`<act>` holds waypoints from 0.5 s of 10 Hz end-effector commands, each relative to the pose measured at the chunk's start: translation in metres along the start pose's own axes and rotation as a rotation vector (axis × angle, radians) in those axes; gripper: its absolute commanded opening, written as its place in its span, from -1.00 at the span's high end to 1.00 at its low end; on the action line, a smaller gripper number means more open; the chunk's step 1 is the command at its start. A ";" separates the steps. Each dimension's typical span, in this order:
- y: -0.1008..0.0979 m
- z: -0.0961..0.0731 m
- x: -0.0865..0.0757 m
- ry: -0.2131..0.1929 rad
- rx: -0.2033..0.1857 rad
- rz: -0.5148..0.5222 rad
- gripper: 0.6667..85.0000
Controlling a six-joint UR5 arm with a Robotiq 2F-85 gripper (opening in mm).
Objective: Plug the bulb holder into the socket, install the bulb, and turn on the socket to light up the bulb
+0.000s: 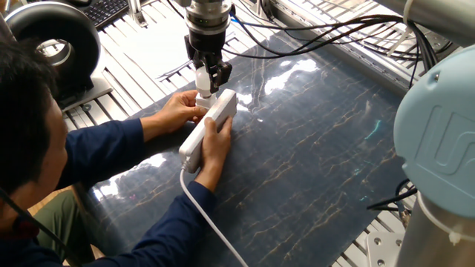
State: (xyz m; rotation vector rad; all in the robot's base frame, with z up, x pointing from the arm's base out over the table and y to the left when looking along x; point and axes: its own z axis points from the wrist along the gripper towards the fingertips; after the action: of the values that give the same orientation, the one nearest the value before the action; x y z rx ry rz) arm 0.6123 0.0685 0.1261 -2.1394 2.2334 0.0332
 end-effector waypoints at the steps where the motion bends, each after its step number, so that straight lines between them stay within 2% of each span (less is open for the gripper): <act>1: -0.004 0.000 0.000 0.004 0.011 0.046 0.21; 2: -0.009 0.000 0.005 0.026 0.033 0.069 0.68; 3: -0.008 0.000 0.006 0.036 0.036 0.103 0.99; 5: 0.000 0.000 0.005 0.043 0.017 0.193 0.99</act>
State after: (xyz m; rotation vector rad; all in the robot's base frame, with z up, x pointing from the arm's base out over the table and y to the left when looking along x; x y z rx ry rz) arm 0.6148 0.0625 0.1250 -2.0335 2.3504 -0.0237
